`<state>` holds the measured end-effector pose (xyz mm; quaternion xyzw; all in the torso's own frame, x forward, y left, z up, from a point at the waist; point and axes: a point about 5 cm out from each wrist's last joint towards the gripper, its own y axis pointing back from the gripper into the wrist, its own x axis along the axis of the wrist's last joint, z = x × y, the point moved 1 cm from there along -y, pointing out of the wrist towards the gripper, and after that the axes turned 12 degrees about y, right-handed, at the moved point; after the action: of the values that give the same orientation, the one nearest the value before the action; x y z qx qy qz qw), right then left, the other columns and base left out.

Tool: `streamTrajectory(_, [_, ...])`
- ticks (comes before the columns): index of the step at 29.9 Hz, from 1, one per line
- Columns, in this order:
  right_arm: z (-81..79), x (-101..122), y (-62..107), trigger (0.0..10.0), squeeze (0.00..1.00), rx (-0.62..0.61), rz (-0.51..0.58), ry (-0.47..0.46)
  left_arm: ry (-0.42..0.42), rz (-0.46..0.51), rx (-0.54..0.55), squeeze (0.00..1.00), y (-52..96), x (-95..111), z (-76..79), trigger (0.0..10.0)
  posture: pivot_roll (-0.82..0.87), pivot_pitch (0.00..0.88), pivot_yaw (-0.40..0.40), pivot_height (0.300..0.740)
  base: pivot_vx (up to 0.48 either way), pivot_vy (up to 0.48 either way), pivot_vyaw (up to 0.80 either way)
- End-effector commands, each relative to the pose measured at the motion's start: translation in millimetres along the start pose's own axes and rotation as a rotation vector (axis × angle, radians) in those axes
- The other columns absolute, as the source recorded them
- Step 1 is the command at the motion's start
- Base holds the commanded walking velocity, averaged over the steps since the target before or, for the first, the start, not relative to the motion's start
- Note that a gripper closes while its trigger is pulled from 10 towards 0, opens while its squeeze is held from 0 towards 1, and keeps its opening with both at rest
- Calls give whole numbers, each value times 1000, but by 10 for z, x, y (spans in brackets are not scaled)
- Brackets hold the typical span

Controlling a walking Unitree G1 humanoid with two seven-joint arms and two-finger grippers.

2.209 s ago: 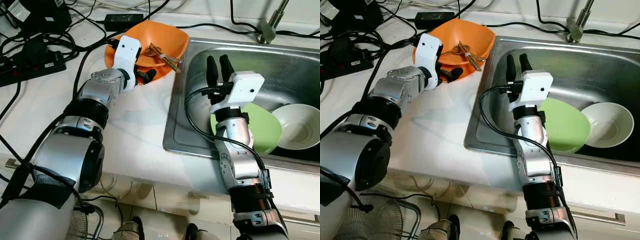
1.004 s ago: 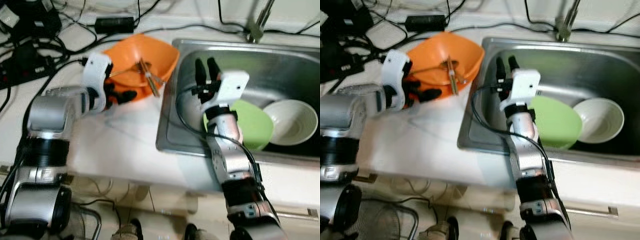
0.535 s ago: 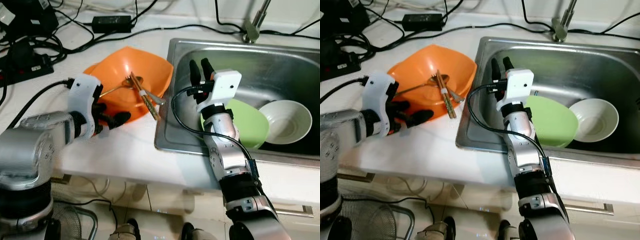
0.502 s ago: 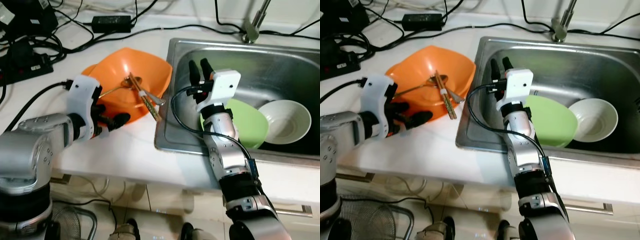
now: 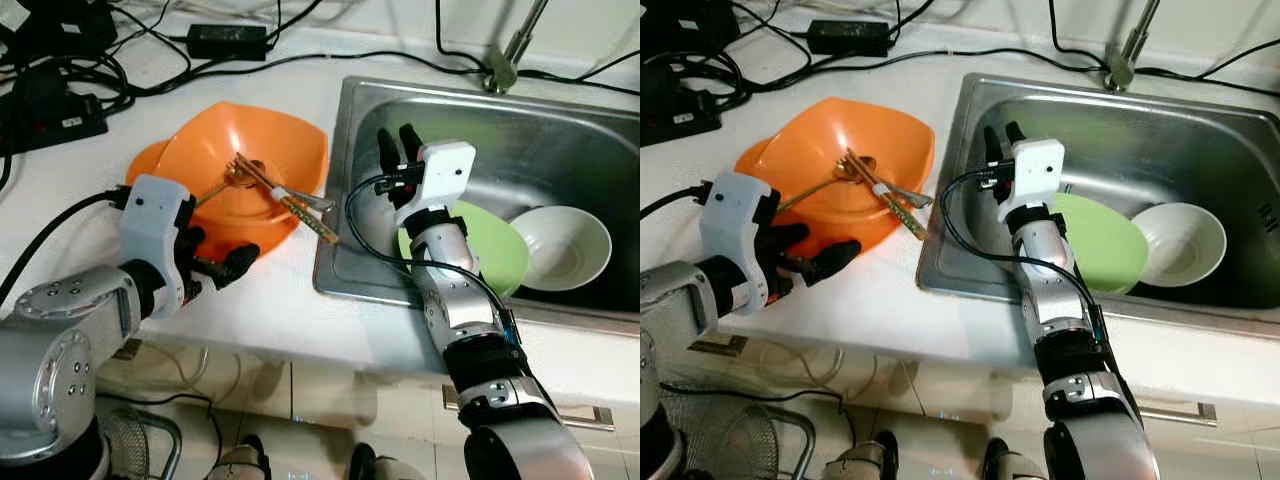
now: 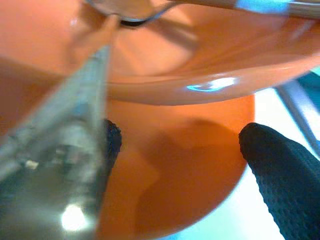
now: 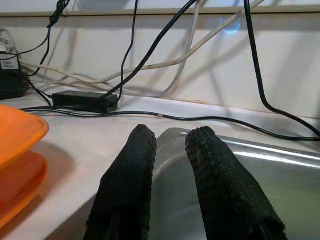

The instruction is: Kitchen organization

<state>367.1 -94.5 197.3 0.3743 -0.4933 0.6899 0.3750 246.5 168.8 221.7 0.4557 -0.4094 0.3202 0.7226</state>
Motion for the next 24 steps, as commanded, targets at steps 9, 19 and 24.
streamTrajectory(9, [68,-171,65,10000,0,-27,-48,-22,-20,-21,-45,0,24,-72,117,10000,289,187,-7,740,0,0,0])
streamTrajectory(19, [66,-161,26,10000,0,-32,-43,-28,-31,89,68,0,61,142,38,10000,299,176,-13,740,0,0,0])
streamTrajectory(24, [57,-165,19,10000,0,-27,-40,-31,-39,141,107,0,128,256,-51,10000,306,173,-18,740,0,0,0])
